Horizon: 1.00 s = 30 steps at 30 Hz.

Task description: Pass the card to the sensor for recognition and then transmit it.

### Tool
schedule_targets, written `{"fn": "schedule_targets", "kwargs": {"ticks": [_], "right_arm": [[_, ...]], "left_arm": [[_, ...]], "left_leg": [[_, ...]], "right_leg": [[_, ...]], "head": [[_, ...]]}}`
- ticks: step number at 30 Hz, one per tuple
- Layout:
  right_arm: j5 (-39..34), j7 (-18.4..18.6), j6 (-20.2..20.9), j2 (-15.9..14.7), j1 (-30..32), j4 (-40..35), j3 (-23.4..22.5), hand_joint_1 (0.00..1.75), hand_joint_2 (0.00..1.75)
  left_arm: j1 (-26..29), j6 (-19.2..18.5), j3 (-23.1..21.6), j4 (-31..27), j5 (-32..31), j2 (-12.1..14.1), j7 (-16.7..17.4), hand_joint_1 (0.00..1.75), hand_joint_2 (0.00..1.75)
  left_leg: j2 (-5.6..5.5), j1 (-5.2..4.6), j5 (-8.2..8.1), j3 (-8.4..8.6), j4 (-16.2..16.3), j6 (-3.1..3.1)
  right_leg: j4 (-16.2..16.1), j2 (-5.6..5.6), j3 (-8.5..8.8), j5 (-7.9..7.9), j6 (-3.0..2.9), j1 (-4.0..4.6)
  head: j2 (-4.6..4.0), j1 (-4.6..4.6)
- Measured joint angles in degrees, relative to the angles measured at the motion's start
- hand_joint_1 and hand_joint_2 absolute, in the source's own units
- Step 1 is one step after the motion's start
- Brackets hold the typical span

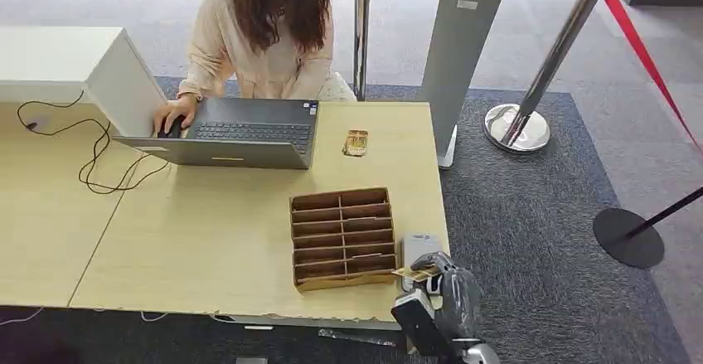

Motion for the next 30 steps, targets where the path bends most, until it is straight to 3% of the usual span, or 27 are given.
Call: {"fn": "schedule_targets", "kwargs": {"ticks": [14,30], "right_arm": [[-0.1,-0.5,0.0,0.8,0.0,3.7,-0.9,1.75,1.75],[0.9,3.0,0.0,0.9,0.0,5.7,-0.8,1.75,1.75]], "left_arm": [[0.0,0.0,0.0,0.0,0.1,0.0,0.1,0.0,0.0],[0.0,0.0,0.0,0.0,0.1,0.0,0.3,0.0,0.0]], "left_leg": [[0.0,0.0,0.0,0.0,0.0,0.0],[0.0,0.0,0.0,0.0,0.0,0.0]], "right_leg": [[0.0,0.0,0.0,0.0,0.0,0.0],[0.0,0.0,0.0,0.0,0.0,0.0]], "head": [[0.0,0.0],[0.0,0.0]]}}
